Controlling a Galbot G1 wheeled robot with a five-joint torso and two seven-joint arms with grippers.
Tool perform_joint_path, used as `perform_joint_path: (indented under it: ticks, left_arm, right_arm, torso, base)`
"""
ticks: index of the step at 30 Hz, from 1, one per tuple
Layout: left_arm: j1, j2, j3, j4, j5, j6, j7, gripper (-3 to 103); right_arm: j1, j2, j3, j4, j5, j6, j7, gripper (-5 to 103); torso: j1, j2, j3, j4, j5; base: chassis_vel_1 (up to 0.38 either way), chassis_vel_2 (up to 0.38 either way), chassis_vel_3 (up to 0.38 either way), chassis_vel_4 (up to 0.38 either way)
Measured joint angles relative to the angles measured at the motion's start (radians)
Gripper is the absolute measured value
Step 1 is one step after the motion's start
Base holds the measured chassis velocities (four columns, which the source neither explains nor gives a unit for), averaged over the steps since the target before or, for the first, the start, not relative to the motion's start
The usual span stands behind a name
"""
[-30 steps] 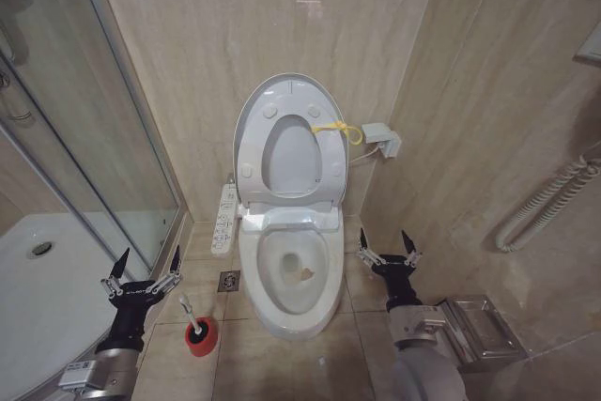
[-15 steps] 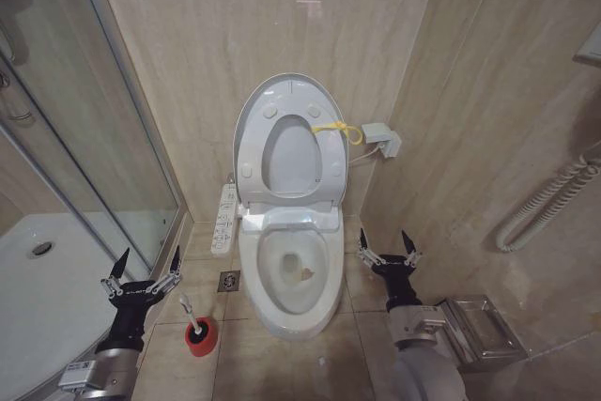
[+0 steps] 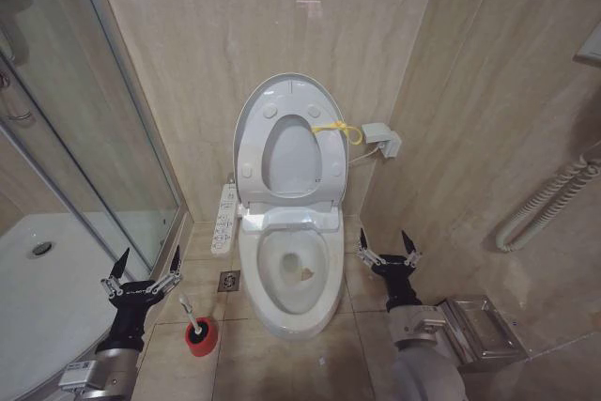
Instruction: Open the toilet lid, clean the toilet bowl with a toilet brush, close the toilet lid, and flush.
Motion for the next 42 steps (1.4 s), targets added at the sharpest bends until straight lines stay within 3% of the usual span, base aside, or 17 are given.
perform_joint_path:
  ticks: [24, 28, 29, 32, 33, 36, 41, 42]
  left_arm:
    - [-0.001, -0.001, 0.0, 0.0, 0.0, 0.007, 0.001, 100]
    - [-0.02, -0.018, 0.003, -0.006, -0.001, 0.11, 0.019, 100]
    - [-0.02, -0.018, 0.003, -0.006, -0.001, 0.11, 0.019, 100]
    - [-0.039, -0.035, 0.005, -0.015, -0.004, 0.216, 0.037, 100]
    - [-0.039, -0.035, 0.005, -0.015, -0.004, 0.216, 0.037, 100]
    - [-0.054, -0.066, 0.013, -0.02, 0.023, 0.316, 0.075, 100]
    - [-0.041, -0.086, 0.017, -0.015, 0.069, 0.298, 0.098, 100]
    - [-0.037, -0.086, 0.015, -0.013, 0.076, 0.274, 0.098, 100]
  right_arm:
    - [0.0, 0.0, 0.0, 0.0, 0.0, 0.0, 0.0, 100]
    - [0.0, 0.0, 0.0, 0.0, 0.0, 0.0, 0.0, 100]
    - [0.0, 0.0, 0.0, 0.0, 0.0, 0.0, 0.0, 100]
    - [0.0, 0.0, 0.0, 0.0, 0.0, 0.0, 0.0, 100]
    - [0.0, 0.0, 0.0, 0.0, 0.0, 0.0, 0.0, 100]
    - [0.0, 0.0, 0.0, 0.0, 0.0, 0.0, 0.0, 100]
    - [0.0, 0.0, 0.0, 0.0, 0.0, 0.0, 0.0, 100]
    - [0.0, 0.0, 0.0, 0.0, 0.0, 0.0, 0.0, 100]
  torso:
    - [0.0, 0.0, 0.0, 0.0, 0.0]
    - [0.0, 0.0, 0.0, 0.0, 0.0]
    - [0.0, 0.0, 0.0, 0.0, 0.0]
    - [0.0, 0.0, 0.0, 0.0, 0.0001]
    - [0.0, 0.0, 0.0, 0.0, 0.0001]
    - [0.0, 0.0, 0.0, -0.0004, 0.0005]
    - [0.0, 0.0, 0.0, 0.0, 0.0002]
    - [0.0, 0.0, 0.0, 0.0002, 0.0002]
  base:
    - [0.0, 0.0, 0.0, 0.0]
    - [0.0, 0.0, 0.0, 0.0]
    - [0.0, 0.0, 0.0, 0.0]
    - [0.0, 0.0, 0.0, 0.0]
    - [0.0, 0.0, 0.0, 0.0]
    - [0.0, 0.0, 0.0, 0.0]
    - [0.0, 0.0, 0.0, 0.0]
    - [0.0, 0.0, 0.0, 0.0]
